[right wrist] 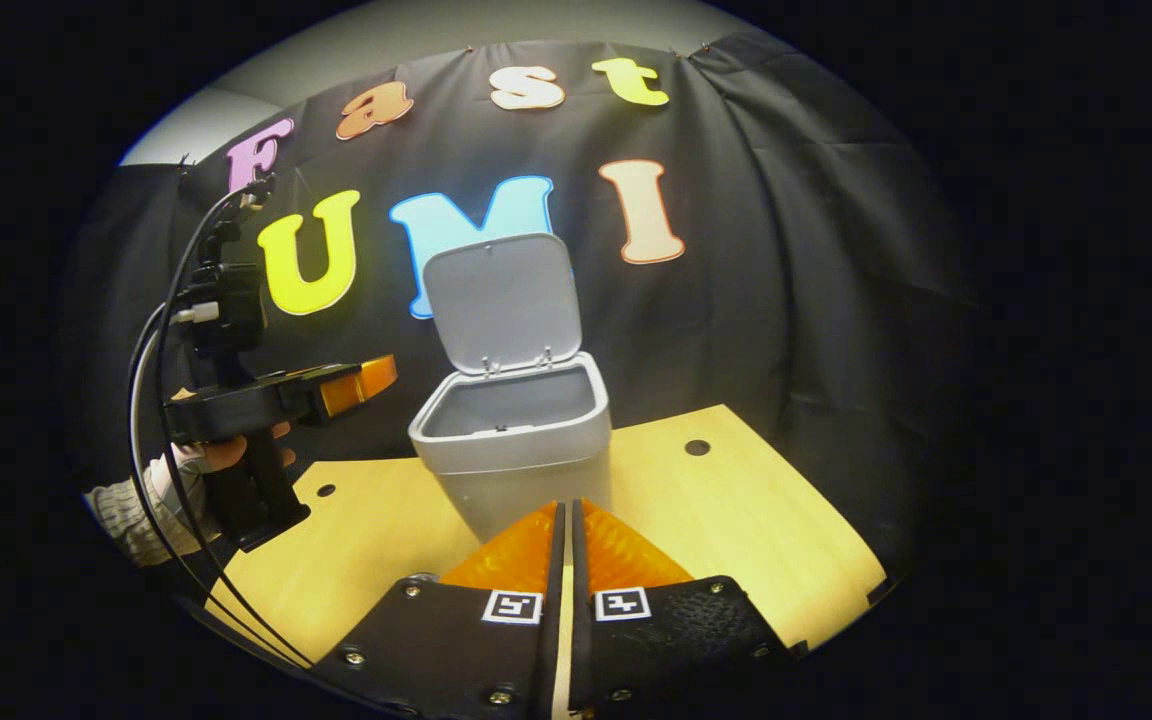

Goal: Press the lid of the desktop garbage bin to open it, pick up the crumpled paper on the desktop and throw it into the bin, then pick up the pop can on the desktop and drop it into the bin, and finally close the garbage bin lid.

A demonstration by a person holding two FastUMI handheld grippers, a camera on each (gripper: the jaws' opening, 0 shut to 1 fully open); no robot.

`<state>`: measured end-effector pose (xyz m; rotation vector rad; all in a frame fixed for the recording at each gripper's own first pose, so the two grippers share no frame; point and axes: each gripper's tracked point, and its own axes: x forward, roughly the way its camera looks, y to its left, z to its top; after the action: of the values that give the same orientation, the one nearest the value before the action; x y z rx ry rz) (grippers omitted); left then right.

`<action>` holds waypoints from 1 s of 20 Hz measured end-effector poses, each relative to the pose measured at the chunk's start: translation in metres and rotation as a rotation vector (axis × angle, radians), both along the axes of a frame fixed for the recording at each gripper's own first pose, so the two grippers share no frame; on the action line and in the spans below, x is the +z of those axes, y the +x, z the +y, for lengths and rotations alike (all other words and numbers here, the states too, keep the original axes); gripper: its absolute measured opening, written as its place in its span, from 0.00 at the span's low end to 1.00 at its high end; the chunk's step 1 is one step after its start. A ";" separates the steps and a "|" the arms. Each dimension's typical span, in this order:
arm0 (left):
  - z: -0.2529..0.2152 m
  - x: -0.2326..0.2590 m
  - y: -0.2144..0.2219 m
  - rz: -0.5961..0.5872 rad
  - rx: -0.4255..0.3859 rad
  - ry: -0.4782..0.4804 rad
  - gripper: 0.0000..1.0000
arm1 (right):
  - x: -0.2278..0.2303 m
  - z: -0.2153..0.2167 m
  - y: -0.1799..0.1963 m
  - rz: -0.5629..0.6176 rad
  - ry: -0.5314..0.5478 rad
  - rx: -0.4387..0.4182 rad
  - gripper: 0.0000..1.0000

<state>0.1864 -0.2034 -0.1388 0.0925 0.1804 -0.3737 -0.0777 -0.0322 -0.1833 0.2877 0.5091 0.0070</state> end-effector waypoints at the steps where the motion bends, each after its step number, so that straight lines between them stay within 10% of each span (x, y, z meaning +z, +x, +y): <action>1: 0.013 0.004 -0.002 -0.005 0.020 -0.004 0.84 | -0.002 0.011 0.002 0.004 0.011 0.029 0.06; 4: 0.050 0.014 -0.013 -0.013 0.074 -0.016 0.84 | -0.012 0.041 0.007 0.014 0.023 0.117 0.14; 5: 0.062 0.017 -0.016 -0.013 0.090 -0.013 1.00 | -0.013 0.051 0.009 0.015 0.024 0.147 0.16; 6: 0.073 0.021 -0.021 -0.017 0.106 -0.005 1.00 | -0.016 0.061 0.011 0.016 0.021 0.171 0.39; 8: 0.094 0.033 -0.030 -0.039 0.132 0.009 0.84 | -0.021 0.081 0.013 0.018 0.023 0.228 0.45; 13: 0.138 0.051 -0.057 -0.063 0.194 0.011 1.00 | -0.047 0.121 0.013 0.057 0.006 0.362 0.98; 20: 0.202 0.058 -0.091 -0.060 0.309 0.017 0.95 | -0.101 0.168 0.012 0.168 -0.002 0.518 0.98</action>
<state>0.0953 -0.0012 -0.0806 0.0911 0.1357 -0.0612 -0.0653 0.1357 -0.2847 0.1482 0.7394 0.4887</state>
